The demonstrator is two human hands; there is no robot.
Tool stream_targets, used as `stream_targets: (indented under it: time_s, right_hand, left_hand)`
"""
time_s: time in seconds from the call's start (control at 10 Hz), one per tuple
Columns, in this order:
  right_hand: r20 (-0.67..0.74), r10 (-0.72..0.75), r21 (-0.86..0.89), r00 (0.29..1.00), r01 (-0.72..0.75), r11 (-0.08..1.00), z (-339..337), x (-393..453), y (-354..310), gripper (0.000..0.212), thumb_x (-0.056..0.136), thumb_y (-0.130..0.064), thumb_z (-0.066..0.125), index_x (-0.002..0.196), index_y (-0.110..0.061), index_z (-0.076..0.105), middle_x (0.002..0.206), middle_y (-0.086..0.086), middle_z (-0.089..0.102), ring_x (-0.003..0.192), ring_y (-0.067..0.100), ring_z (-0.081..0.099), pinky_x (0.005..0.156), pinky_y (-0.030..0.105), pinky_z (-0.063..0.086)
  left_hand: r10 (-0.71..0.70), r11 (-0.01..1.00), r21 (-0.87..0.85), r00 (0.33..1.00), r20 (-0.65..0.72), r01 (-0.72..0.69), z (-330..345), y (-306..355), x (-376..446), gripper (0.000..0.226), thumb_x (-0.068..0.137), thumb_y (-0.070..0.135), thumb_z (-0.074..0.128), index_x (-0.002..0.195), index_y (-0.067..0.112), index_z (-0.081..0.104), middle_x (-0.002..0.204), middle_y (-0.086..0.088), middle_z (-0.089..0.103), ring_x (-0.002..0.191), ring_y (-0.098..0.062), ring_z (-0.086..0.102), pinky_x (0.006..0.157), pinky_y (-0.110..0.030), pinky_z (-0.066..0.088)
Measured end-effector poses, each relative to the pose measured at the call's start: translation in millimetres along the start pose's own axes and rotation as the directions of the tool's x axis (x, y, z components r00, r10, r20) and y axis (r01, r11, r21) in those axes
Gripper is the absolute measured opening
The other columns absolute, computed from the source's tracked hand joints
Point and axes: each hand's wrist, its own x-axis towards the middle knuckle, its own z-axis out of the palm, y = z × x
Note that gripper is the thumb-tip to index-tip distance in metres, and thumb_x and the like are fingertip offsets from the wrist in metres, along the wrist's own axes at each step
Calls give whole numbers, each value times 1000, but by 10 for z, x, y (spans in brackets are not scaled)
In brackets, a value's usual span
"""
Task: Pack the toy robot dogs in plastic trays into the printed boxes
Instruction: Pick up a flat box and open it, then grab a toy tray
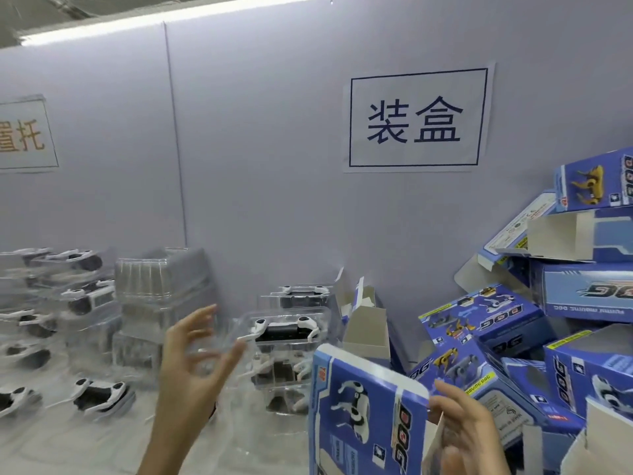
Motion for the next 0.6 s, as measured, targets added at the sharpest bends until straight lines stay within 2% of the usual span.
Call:
stream_targets:
  time_s: [0.1, 0.2, 0.3, 0.4, 0.5, 0.6]
  right_hand:
    - [-20, -153, -70, 988, 151, 986, 78, -111, 5, 90, 53, -62, 96, 109, 1, 63, 94, 27, 73, 70, 25, 69, 64, 28, 56]
    - [-90, -185, -2, 979, 185, 983, 119, -66, -16, 154, -11, -89, 74, 115, -2, 59, 87, 18, 71, 74, 30, 67, 60, 14, 53]
    - [-148, -207, 29, 967, 213, 977, 147, -128, -62, 159, -11, -89, 75, 120, 1, 55, 89, 22, 69, 66, 27, 68, 55, 16, 55]
    - [-162, -219, 3, 962, 222, 975, 109, -167, -54, 136, 15, -72, 96, 121, 3, 55, 91, 24, 67, 56, 16, 68, 53, 21, 55]
    - [-8, -178, 89, 984, 178, 980, 80, -199, -89, 40, 97, 11, 59, 134, 19, 48, 92, 22, 65, 63, 19, 69, 61, 31, 54]
    - [-6, -171, 102, 985, 171, 980, 4, -186, -37, 30, 108, 6, 28, 129, 5, 50, 114, 34, 62, 82, 35, 59, 71, 45, 43]
  left_hand:
    - [-45, 979, 205, 980, 193, 5, 175, -84, 79, 99, 61, 68, 86, 149, 53, 43, 167, 5, 17, 147, -10, 25, 118, -48, 36]
    - [-142, 974, 217, 925, 351, 67, 312, -196, 148, 96, 49, 92, 77, 136, 58, 52, 170, 0, 20, 156, -11, 16, 121, -54, 31]
    - [-112, 983, 171, 946, 304, 62, 374, -268, 214, 87, 49, 90, 79, 125, 51, 64, 153, 7, 48, 149, -17, 40, 119, -51, 40]
    - [-73, 995, 76, 971, 226, 57, 402, -292, 240, 69, 54, 60, 95, 118, 46, 73, 140, 12, 61, 139, -7, 51, 112, -46, 50]
    - [-33, 999, 17, 983, 179, 30, 365, -208, 260, 67, 53, 48, 97, 116, 43, 75, 138, 15, 62, 136, -6, 55, 111, -41, 51]
    - [-4, 1000, -30, 996, 93, 7, 255, -7, 343, 67, 55, 43, 97, 119, 40, 75, 139, 12, 62, 131, -9, 60, 111, -43, 52]
